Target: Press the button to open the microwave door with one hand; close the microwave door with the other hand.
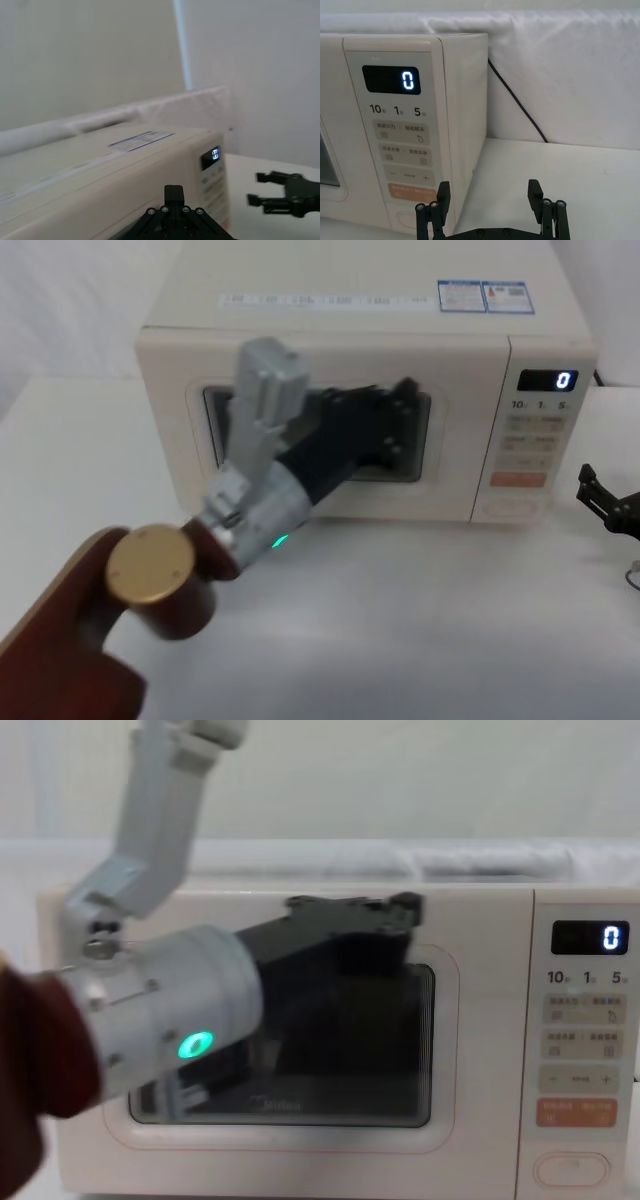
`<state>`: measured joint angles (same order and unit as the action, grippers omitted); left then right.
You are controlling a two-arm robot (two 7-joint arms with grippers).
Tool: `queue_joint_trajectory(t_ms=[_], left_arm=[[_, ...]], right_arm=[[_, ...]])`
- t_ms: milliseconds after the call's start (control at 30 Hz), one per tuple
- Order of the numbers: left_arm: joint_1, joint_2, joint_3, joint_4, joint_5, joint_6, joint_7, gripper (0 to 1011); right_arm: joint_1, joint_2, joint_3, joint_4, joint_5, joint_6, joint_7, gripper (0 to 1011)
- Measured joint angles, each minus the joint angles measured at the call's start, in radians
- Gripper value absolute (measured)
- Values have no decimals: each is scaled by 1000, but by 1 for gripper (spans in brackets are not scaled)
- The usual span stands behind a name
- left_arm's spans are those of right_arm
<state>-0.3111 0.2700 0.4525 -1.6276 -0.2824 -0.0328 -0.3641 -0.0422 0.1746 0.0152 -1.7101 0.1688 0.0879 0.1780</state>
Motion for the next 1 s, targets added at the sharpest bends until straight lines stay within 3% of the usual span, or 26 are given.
queue_joint_trajectory(t_ms=[267, 300, 500, 833, 1000], left_arm=[[168, 46, -141, -135, 7, -3, 122, 0], [168, 46, -141, -135, 7, -3, 122, 0], [294, 68, -246, -214, 27, -19, 195, 0], [437, 76, -353, -263, 51, -38, 247, 0], [482, 67, -400, -262, 67, -55, 275, 0]], right_arm=[[0, 0, 0, 0, 0, 0, 0, 1002], [0, 0, 0, 0, 0, 0, 0, 1002], [0, 0, 0, 0, 0, 0, 0, 1002], [0, 0, 0, 0, 0, 0, 0, 1002], [0, 0, 0, 0, 0, 0, 0, 1002]])
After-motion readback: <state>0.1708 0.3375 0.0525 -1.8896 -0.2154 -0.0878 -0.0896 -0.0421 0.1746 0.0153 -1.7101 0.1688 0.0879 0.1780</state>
